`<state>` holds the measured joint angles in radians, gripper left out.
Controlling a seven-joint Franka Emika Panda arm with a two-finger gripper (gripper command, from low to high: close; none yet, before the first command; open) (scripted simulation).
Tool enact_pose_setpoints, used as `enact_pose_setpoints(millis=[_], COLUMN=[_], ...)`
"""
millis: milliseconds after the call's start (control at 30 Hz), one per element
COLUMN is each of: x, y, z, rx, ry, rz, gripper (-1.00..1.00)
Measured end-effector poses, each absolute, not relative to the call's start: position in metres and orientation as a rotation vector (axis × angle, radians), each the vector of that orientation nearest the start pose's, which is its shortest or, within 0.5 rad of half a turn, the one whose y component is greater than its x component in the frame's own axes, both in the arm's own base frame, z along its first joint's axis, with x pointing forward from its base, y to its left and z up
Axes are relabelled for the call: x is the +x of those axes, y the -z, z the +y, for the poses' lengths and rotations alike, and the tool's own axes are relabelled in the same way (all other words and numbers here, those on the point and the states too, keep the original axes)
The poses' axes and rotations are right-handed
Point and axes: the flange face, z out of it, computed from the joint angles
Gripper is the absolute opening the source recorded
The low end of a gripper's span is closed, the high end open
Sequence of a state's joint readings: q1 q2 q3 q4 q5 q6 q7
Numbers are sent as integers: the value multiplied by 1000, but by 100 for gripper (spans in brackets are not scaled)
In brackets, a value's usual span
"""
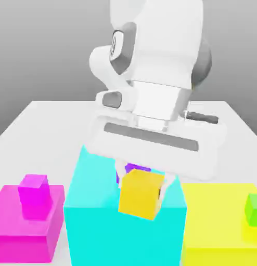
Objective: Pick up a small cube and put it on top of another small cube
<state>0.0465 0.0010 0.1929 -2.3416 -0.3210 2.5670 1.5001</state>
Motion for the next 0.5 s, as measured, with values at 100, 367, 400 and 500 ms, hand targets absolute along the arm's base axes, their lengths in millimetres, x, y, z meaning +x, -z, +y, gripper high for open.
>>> enact_pose_setpoints(millis=[100, 367, 400, 500], x=[478, 426, 426, 425], y=[-344, -289, -275, -265], z=[213, 301, 301, 302], rx=[-2774, -2831, -2832, -2833], ry=[343, 6, 3, 1], rz=[1348, 1355, 1355, 1354], gripper=[-100, -100, -100, 100])
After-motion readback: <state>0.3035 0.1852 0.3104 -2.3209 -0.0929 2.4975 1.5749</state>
